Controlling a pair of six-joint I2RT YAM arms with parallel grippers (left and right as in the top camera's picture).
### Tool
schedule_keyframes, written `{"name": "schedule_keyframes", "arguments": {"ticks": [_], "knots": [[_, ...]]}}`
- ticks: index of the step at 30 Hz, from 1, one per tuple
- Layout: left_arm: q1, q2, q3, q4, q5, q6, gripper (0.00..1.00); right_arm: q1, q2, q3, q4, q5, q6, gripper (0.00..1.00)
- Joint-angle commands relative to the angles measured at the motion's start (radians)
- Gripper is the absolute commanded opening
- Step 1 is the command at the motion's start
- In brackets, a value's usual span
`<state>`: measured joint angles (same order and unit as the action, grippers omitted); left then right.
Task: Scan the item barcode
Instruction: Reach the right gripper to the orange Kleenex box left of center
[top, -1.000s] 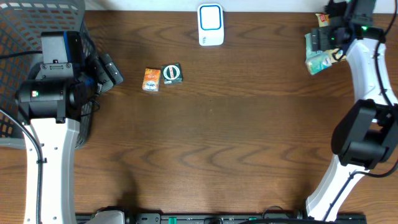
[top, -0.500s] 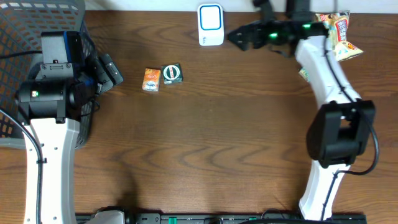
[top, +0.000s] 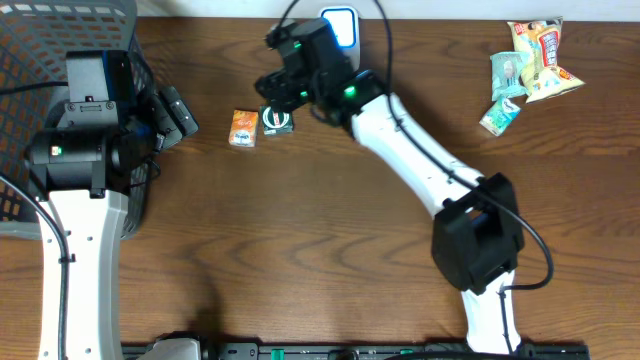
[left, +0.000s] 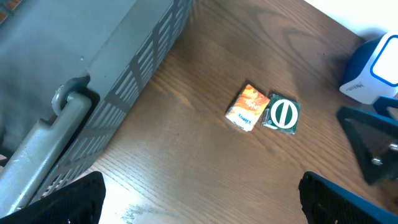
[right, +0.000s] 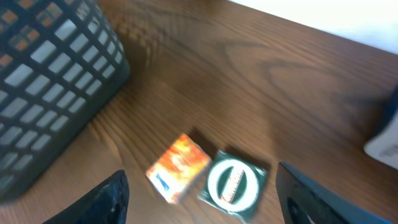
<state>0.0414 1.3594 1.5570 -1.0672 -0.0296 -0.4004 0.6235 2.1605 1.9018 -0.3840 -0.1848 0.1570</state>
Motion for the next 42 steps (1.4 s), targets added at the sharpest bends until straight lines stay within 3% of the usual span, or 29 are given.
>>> {"name": "schedule_keyframes", "arguments": {"ticks": [1,3,6,10,15,24,38,42], "knots": [[0.004,-0.006,0.0,-0.002,-0.005,-0.009,0.98,0.024,0.064,0.0,0.023,0.097,0.085,0.81],[0.004,-0.006,0.0,-0.002,-0.005,-0.009,0.98,0.034,0.09,0.0,0.042,0.096,0.171,0.8],[0.004,-0.006,0.0,-0.002,-0.005,-0.009,0.98,0.039,0.133,0.0,0.085,0.022,0.27,0.68],[0.004,-0.006,0.0,-0.002,-0.005,-0.009,0.98,0.039,0.185,0.0,0.139,-0.121,0.342,0.78],[0.004,-0.006,0.0,-0.002,-0.005,-0.009,0.98,0.042,0.229,0.0,0.143,-0.162,0.486,0.67],[0.004,-0.006,0.0,-0.002,-0.005,-0.009,0.98,0.063,0.248,0.0,0.146,-0.167,0.584,0.64],[0.004,-0.006,0.0,-0.002,-0.005,-0.009,0.98,0.06,0.312,0.0,0.104,-0.065,0.597,0.65],[0.004,-0.006,0.0,-0.002,-0.005,-0.009,0.98,0.035,0.312,0.0,0.079,-0.009,0.534,0.63]]}}
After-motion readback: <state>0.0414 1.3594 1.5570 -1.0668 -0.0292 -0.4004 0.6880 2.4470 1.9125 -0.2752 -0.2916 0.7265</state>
